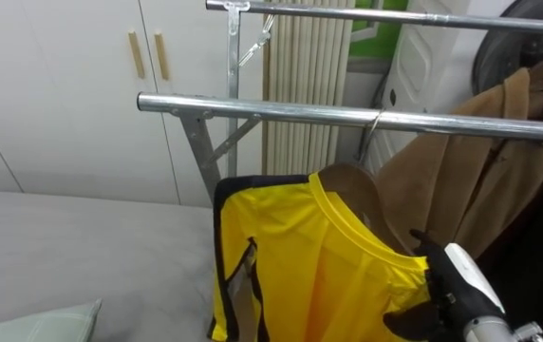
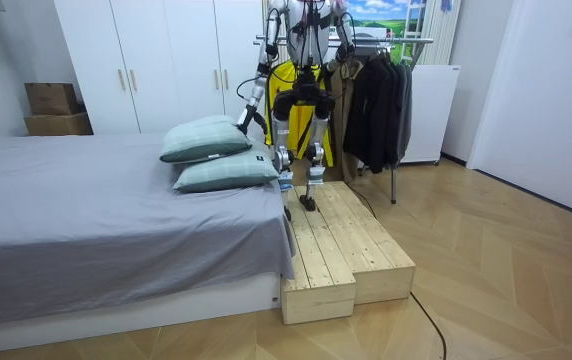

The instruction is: Hang clothes

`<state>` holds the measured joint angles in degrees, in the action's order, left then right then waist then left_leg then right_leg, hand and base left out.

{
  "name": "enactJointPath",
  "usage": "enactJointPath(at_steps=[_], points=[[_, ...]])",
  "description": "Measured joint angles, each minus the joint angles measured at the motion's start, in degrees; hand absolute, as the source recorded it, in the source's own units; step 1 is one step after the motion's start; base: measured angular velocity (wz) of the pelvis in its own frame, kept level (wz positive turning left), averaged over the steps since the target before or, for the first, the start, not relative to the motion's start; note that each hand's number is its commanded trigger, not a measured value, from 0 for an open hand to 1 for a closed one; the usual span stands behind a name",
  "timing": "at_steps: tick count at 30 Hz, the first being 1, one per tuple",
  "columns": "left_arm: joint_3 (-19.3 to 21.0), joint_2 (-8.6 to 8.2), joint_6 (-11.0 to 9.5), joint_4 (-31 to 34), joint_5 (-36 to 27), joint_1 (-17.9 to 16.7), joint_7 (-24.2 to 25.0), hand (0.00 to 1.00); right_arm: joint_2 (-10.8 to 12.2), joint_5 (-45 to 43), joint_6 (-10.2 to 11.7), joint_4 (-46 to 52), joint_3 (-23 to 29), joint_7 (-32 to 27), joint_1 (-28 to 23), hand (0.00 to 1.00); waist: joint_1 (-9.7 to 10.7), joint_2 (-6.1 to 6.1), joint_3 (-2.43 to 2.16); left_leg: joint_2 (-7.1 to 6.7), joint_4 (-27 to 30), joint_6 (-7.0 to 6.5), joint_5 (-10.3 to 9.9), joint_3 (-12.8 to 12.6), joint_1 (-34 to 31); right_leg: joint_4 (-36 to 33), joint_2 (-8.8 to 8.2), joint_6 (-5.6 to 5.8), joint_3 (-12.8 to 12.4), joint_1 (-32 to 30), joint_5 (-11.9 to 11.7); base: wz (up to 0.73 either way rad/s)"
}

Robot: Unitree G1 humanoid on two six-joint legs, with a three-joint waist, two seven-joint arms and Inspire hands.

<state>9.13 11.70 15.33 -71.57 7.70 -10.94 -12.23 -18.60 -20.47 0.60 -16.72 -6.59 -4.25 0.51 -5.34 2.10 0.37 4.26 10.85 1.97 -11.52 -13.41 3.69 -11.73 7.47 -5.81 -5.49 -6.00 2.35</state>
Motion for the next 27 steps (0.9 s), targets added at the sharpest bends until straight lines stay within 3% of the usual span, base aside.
enactJointPath(at_steps=[22,27], points=[[-1.4,0.0,0.0,0.0,0.0,0.0,0.0,0.0,0.4,-3.1,-0.9,4.9,0.1,1.2,-0.1,0.0,0.6,0.3,-0.06,0.07,-0.4,0.04,0.0,0.0,-0.1,0.0,0.45,-0.23,-0.7,-0.1,0.2,-0.01],[-1.1,0.0,0.0,0.0,0.2,-0.1,0.4,0.0,1.7,-4.5,-1.4,6.7,0.6,1.3,-0.1,0.0,0.5,0.37,-0.07,0.07,-0.5,0.15,-0.1,-0.1,0.0,0.0,0.53,-0.22,-0.9,-0.2,0.2,0.0]])
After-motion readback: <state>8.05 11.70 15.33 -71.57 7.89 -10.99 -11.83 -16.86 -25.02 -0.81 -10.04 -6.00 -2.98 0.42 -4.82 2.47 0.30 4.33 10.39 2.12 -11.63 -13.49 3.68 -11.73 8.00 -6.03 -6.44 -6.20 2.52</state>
